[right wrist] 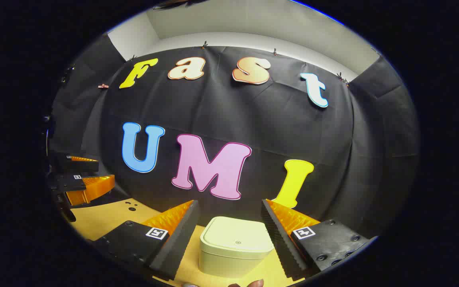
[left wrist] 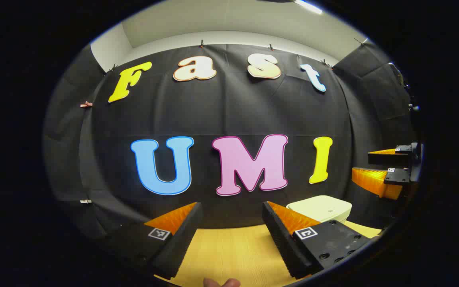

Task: Press the lid of the desktop garbage bin to open it, pick up the crumpled paper on the desktop and throw it into the bin, then pick up the pop can on the desktop and drop it into the bin, and finally close the garbage bin lid.

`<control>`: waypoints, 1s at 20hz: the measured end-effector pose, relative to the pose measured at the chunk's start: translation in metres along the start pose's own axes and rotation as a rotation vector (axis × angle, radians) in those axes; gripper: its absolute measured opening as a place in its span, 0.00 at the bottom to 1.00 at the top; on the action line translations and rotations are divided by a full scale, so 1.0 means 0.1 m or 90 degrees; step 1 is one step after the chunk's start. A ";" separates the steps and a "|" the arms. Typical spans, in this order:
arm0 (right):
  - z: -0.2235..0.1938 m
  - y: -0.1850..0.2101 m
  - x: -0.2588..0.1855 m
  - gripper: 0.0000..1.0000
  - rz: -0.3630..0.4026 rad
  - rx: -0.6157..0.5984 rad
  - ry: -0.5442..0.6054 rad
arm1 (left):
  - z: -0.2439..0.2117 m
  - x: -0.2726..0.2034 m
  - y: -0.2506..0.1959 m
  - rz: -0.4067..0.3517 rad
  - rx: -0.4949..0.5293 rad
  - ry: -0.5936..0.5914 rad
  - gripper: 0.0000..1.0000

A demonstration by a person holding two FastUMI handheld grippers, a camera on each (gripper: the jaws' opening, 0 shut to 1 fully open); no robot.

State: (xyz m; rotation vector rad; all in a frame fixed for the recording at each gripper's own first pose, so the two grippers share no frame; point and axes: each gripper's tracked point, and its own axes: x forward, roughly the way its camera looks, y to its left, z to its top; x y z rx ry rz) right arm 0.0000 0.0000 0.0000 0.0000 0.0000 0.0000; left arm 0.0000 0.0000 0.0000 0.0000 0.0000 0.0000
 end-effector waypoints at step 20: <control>0.02 0.12 0.14 0.98 0.033 -0.002 -0.004 | -0.04 0.05 0.01 0.004 0.011 0.006 0.98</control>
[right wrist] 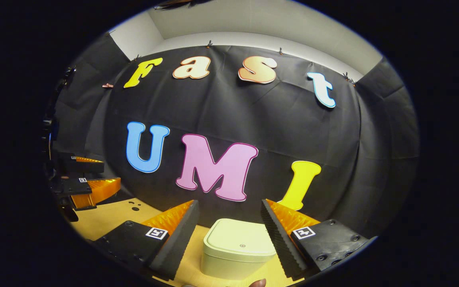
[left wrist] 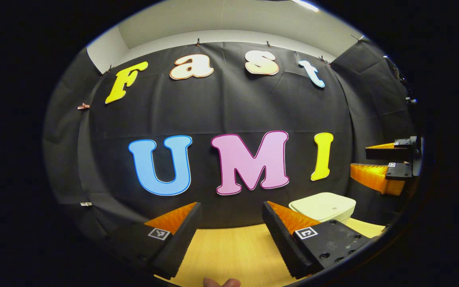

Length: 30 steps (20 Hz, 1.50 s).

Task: Press the lid of the desktop garbage bin to open it, pick up the crumpled paper on the desktop and throw it into the bin, then pick up the pop can on the desktop and drop it into the bin, and finally close the garbage bin lid.

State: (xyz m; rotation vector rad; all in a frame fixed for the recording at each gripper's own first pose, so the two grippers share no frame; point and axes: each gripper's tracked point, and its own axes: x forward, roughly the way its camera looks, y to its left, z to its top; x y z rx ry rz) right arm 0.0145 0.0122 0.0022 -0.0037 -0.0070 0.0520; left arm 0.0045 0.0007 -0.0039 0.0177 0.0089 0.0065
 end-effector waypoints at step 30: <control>-0.99 -0.37 0.79 0.05 0.054 0.098 0.342 | -0.07 -0.01 0.05 0.027 -0.024 0.006 0.98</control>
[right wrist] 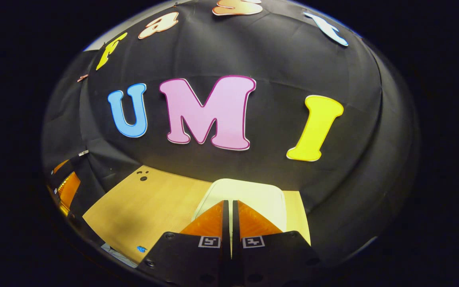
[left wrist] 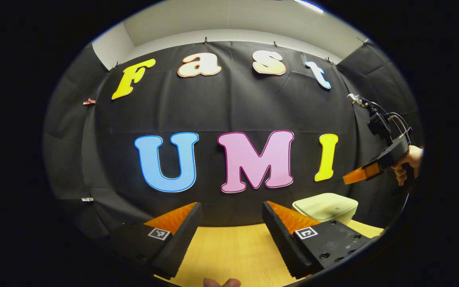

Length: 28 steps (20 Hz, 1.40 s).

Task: Press the lid of the desktop garbage bin to open it, pick up the crumpled paper on the desktop and throw it into the bin, then pick up the pop can on the desktop and drop it into the bin, and finally close the garbage bin lid.

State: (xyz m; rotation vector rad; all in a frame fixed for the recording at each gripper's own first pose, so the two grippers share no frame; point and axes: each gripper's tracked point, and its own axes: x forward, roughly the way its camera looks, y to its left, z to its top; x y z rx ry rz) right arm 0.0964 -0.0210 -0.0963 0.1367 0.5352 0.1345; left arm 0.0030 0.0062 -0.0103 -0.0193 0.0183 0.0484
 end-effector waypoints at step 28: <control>-0.88 -0.22 0.62 0.05 0.005 0.028 0.179 | -0.11 -0.01 0.03 0.005 0.006 0.020 0.98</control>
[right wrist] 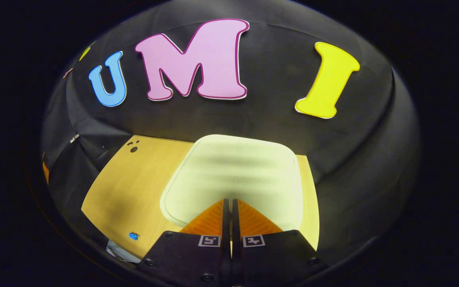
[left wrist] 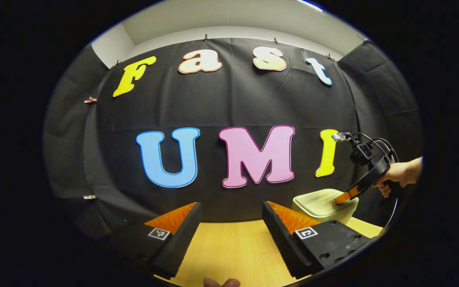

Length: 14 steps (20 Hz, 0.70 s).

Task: Press the lid of the desktop garbage bin to open it, pick up the crumpled paper on the desktop and throw it into the bin, then pick up the pop can on the desktop and drop it into the bin, and finally close the garbage bin lid.

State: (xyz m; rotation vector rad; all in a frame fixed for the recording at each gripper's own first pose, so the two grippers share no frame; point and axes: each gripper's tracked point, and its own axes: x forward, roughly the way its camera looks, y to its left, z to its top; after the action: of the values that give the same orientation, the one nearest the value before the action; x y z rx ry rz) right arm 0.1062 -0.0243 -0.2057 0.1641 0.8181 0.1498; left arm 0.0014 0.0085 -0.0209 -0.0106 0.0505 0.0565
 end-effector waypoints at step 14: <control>0.21 0.05 -0.18 0.05 0.000 -0.006 -0.062 | -0.02 -0.03 0.03 0.004 -0.009 0.004 0.98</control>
State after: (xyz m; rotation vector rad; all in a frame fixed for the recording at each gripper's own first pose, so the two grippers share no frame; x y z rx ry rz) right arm 0.1088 -0.0249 -0.1777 0.1608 0.7207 0.1440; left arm -0.0018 0.0109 -0.0223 -0.0251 0.0566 0.0635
